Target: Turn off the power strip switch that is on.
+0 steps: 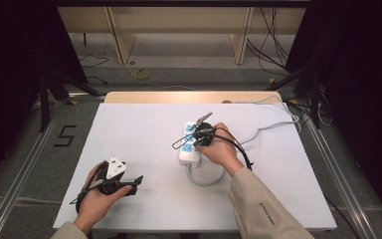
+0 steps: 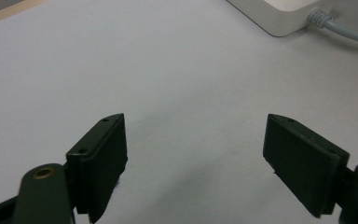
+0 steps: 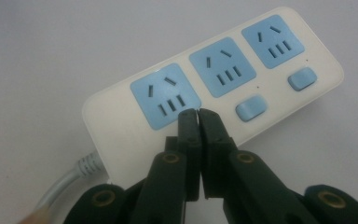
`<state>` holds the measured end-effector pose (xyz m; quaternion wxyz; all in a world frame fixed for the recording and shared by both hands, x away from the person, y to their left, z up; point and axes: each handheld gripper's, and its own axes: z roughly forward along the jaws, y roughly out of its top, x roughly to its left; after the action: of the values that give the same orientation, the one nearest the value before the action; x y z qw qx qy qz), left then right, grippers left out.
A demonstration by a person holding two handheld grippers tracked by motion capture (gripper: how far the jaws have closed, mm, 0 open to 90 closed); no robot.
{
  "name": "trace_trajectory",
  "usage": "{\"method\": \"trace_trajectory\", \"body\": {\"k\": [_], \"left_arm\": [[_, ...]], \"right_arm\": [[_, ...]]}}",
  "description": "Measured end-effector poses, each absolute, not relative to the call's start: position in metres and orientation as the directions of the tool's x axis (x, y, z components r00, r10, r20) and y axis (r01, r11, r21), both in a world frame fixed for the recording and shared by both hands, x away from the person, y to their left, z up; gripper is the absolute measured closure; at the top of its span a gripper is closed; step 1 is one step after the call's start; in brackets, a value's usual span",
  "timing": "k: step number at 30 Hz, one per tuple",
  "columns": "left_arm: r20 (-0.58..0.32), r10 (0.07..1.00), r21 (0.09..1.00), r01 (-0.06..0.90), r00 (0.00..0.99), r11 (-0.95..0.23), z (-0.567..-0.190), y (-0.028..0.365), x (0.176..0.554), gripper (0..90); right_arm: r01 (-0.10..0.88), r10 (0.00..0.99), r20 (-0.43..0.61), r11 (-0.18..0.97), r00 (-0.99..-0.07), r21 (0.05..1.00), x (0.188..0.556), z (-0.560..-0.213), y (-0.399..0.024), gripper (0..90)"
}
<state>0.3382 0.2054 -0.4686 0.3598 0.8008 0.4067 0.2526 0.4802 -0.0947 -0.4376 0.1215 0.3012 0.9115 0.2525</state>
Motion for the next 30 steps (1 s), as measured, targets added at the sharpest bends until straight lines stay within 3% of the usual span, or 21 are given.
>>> {"method": "trace_trajectory", "body": {"k": [30], "left_arm": [[0.111,0.836,0.778,0.476,0.537,-0.409,-0.470,0.207,0.338,21.6]], "right_arm": [[0.483,0.640,-0.032,0.611,-0.768,0.628,0.441,-0.426,-0.154,72.7]]}}
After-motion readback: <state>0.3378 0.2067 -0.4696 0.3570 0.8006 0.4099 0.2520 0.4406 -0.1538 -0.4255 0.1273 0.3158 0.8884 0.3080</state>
